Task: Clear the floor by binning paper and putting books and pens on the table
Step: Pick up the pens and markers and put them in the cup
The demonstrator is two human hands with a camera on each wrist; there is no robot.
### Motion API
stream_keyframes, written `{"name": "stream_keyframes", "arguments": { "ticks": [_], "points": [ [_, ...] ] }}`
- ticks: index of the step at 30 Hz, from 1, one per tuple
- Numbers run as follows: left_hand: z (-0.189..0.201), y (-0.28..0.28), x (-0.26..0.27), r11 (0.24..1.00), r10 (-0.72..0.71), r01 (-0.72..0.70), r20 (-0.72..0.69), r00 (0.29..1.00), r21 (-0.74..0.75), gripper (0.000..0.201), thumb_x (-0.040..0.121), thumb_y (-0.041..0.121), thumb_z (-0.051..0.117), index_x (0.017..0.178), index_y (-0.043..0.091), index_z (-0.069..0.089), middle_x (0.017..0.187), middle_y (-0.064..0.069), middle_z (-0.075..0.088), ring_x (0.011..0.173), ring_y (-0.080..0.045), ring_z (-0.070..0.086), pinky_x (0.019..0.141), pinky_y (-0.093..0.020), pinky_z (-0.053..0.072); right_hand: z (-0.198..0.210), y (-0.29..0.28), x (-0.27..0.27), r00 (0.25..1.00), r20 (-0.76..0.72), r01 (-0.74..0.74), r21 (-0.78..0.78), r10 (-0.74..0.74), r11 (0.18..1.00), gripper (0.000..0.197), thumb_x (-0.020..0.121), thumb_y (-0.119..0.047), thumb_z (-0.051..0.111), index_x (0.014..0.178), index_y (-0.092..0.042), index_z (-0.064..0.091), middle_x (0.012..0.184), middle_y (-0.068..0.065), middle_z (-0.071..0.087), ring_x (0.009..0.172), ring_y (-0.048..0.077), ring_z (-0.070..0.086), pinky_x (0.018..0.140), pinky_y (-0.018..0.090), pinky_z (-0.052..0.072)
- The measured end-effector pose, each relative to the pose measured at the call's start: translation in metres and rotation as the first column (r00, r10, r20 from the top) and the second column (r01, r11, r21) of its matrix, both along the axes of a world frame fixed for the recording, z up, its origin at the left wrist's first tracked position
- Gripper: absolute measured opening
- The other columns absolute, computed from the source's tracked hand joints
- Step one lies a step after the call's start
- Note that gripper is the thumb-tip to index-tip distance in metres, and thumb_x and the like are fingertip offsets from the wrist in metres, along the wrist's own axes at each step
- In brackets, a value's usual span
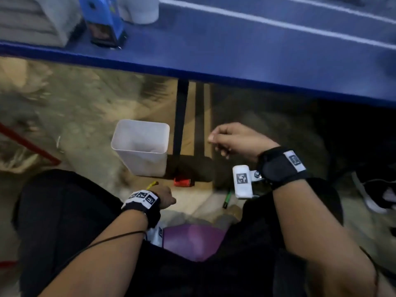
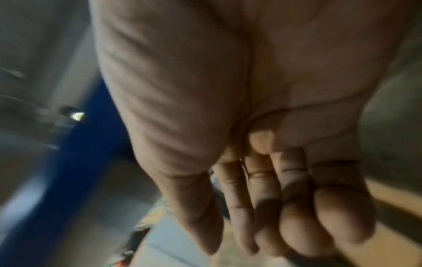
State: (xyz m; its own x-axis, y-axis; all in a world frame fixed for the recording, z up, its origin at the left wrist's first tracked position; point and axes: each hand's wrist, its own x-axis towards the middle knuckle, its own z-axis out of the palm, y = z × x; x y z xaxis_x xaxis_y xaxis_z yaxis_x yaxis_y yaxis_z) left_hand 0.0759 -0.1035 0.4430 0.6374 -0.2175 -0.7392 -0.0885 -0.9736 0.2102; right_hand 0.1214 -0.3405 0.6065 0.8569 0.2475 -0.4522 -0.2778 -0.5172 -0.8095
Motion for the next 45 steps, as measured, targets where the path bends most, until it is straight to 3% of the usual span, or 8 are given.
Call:
{"name": "stream_keyframes", "arguments": {
  "ticks": [5, 7, 10, 18, 23, 26, 32, 45],
  "points": [
    [-0.009, -0.008, 0.001, 0.998, 0.034, -0.037, -0.057, 0.998, -0.056, 0.037, 0.098, 0.038, 0.049, 0.111, 0.01, 0.069, 0.11, -0.011, 0.071, 0.075, -0.006, 0.062, 0.107, -0.036, 0.037, -0.169, -0.064, 0.024, 0.788, -0.335, 0.499, -0.144, -0.516, 0.855, 0.028, 0.103, -0.02, 0.062, 0.077, -0.011, 0.061, 0.069, 0.005, 0.061, 0.055, 0.014, 0.055, 0.054, 0.026, 0.048],
    [-0.018, -0.005, 0.002, 0.996, 0.053, -0.056, -0.054, 0.997, -0.063, 0.028, 0.094, 0.043, 0.056, 0.104, 0.02, 0.069, 0.121, -0.009, 0.067, 0.114, -0.02, 0.06, 0.1, -0.032, 0.042, -0.246, -0.097, 0.022, 0.685, -0.364, 0.613, -0.181, -0.631, 0.769, 0.022, 0.099, -0.022, 0.063, 0.079, -0.013, 0.063, 0.081, 0.009, 0.067, 0.063, 0.018, 0.063, 0.065, 0.034, 0.056],
    [-0.031, -0.004, 0.001, 0.994, 0.085, -0.09, -0.079, 0.993, -0.061, 0.022, 0.088, 0.053, 0.06, 0.092, 0.033, 0.063, 0.106, -0.002, 0.068, 0.095, -0.019, 0.062, 0.08, -0.025, 0.045, -0.33, -0.118, 0.005, 0.551, -0.443, 0.673, -0.265, -0.707, 0.69, 0.019, 0.09, -0.019, 0.065, 0.093, -0.001, 0.073, 0.094, 0.017, 0.076, 0.077, 0.031, 0.072, 0.081, 0.047, 0.062],
    [-0.037, 0.002, -0.001, 0.987, 0.116, -0.125, -0.094, 0.989, -0.099, 0.014, 0.089, 0.052, 0.06, 0.092, 0.039, 0.062, 0.085, 0.01, 0.068, 0.075, -0.001, 0.062, 0.075, -0.023, 0.05, -0.474, -0.11, -0.041, 0.606, -0.523, 0.283, -0.563, -0.6, 0.776, 0.058, 0.093, -0.038, 0.069, 0.142, -0.008, 0.06, 0.142, 0.011, 0.062, 0.125, 0.035, 0.063, 0.105, 0.051, 0.053],
    [-0.041, 0.001, -0.002, 0.979, 0.162, -0.175, -0.118, 0.98, -0.106, 0.015, 0.083, 0.057, 0.063, 0.091, 0.044, 0.063, 0.083, 0.013, 0.071, 0.079, 0.006, 0.065, 0.081, -0.02, 0.05, -0.474, -0.094, -0.022, 0.703, -0.509, 0.225, -0.502, -0.496, 0.835, 0.041, 0.105, -0.022, 0.05, 0.144, -0.011, 0.056, 0.157, 0.01, 0.048, 0.146, 0.031, 0.045, 0.11, 0.032, 0.044],
    [-0.041, 0.002, -0.001, 0.98, 0.152, -0.164, -0.106, 0.983, -0.111, 0.02, 0.08, 0.063, 0.062, 0.09, 0.046, 0.064, 0.087, 0.017, 0.07, 0.08, 0.011, 0.063, 0.079, -0.01, 0.046, -0.496, -0.095, -0.017, 0.681, -0.553, 0.214, -0.476, -0.479, 0.853, 0.053, 0.105, -0.024, 0.056, 0.153, -0.005, 0.047, 0.16, 0.011, 0.045, 0.145, 0.028, 0.048, 0.071, 0.016, 0.044],
    [-0.036, -0.003, 0.001, 0.981, 0.149, -0.16, -0.101, 0.984, -0.112, 0.013, 0.086, 0.057, 0.061, 0.092, 0.046, 0.062, 0.083, 0.015, 0.069, 0.08, 0.011, 0.062, 0.074, -0.005, 0.042, -0.489, -0.083, -0.019, 0.714, -0.448, 0.189, -0.616, -0.538, 0.764, 0.062, 0.098, -0.03, 0.063, 0.152, -0.005, 0.044, 0.151, 0.019, 0.045, 0.136, 0.04, 0.052, 0.108, 0.049, 0.051],
    [-0.044, -0.004, -0.002, 0.999, 0.049, -0.048, -0.072, 0.996, 0.016, 0.048, 0.084, 0.066, 0.042, 0.113, 0.033, 0.059, 0.122, 0.004, 0.062, 0.113, -0.017, 0.056, 0.097, -0.029, 0.042, -0.357, -0.003, 0.012, 0.712, -0.497, 0.561, -0.022, -0.496, 0.828, 0.057, 0.08, 0.016, 0.072, 0.134, 0.006, 0.054, 0.095, 0.016, 0.068, 0.069, 0.024, 0.069, 0.061, 0.033, 0.064]
  ]
}}
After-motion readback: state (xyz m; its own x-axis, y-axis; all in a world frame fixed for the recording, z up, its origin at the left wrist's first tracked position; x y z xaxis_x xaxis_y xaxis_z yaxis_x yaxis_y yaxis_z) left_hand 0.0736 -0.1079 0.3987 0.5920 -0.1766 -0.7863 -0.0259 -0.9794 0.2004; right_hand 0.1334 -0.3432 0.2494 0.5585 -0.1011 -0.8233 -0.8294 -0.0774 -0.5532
